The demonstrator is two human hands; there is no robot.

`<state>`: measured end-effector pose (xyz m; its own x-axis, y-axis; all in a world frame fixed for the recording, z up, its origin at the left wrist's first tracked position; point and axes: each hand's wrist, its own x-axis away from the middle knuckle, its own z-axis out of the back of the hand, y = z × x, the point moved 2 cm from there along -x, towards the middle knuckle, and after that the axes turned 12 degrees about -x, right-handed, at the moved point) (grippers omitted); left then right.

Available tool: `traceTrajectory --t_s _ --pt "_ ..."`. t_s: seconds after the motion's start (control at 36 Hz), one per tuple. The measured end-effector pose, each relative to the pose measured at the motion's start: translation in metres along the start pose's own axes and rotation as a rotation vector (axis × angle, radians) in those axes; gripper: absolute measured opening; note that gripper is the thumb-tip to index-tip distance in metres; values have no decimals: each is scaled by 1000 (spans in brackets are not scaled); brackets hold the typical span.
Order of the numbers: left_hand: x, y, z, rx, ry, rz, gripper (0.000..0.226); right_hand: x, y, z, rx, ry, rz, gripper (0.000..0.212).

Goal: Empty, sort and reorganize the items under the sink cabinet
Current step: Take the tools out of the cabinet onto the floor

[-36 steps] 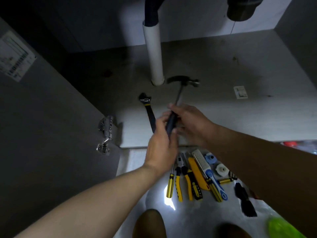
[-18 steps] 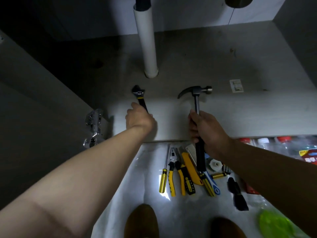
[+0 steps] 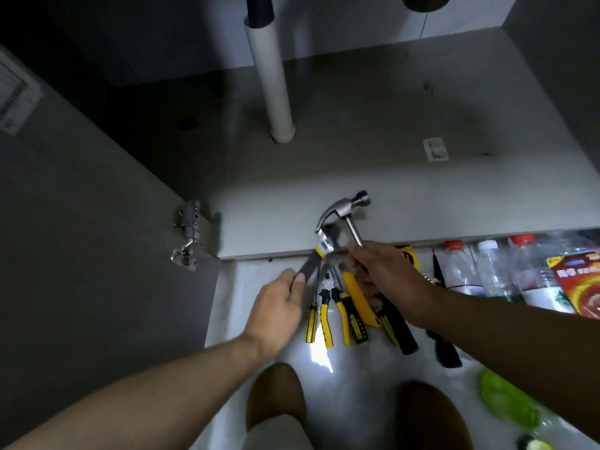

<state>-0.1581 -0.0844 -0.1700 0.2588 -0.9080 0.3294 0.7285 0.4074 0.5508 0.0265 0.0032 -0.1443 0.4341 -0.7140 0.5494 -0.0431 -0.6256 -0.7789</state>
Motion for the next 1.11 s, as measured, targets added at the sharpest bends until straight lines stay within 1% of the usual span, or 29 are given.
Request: traceTrajectory --t_s 0.06,0.11,0.19,0.28,0.36,0.44,0.53,0.69,0.81,0.89,0.97,1.03,1.08,1.11 --pt "23 -10 -11 -16 -29 -18 31 7 8 5 42 9 -7 39" --pt "40 -22 -22 18 -54 11 32 13 14 11 79 6 -13 40" --pt "52 -42 -34 48 -45 118 34 19 21 19 119 -25 -32 44" --pt "49 -60 -40 50 -38 233 33 23 27 24 247 -55 -54 44" --pt "36 -75 -41 91 -11 357 34 24 35 26 317 -114 -148 39" --pt "21 -86 -42 154 57 485 35 22 44 24 473 -160 -255 24" --pt "9 -97 -42 169 88 549 32 19 54 17 519 -184 -378 21" --pt "6 -120 -36 184 138 597 32 7 69 -10 511 -129 -499 11" --pt "13 -135 -30 138 162 647 27 -10 76 -33 584 -70 -517 19" --pt "18 -141 -30 94 158 706 19 -23 85 -53 417 24 -523 11" --pt "21 -142 -36 117 106 714 12 -35 93 -75 280 68 -478 8" --pt "22 -140 -39 137 77 695 15 -40 102 -86 227 94 -424 11" --pt "20 -138 -39 120 70 682 21 -44 109 -94 210 110 -360 11" --pt "19 -137 -38 98 77 680 24 -44 113 -97 186 108 -345 13"
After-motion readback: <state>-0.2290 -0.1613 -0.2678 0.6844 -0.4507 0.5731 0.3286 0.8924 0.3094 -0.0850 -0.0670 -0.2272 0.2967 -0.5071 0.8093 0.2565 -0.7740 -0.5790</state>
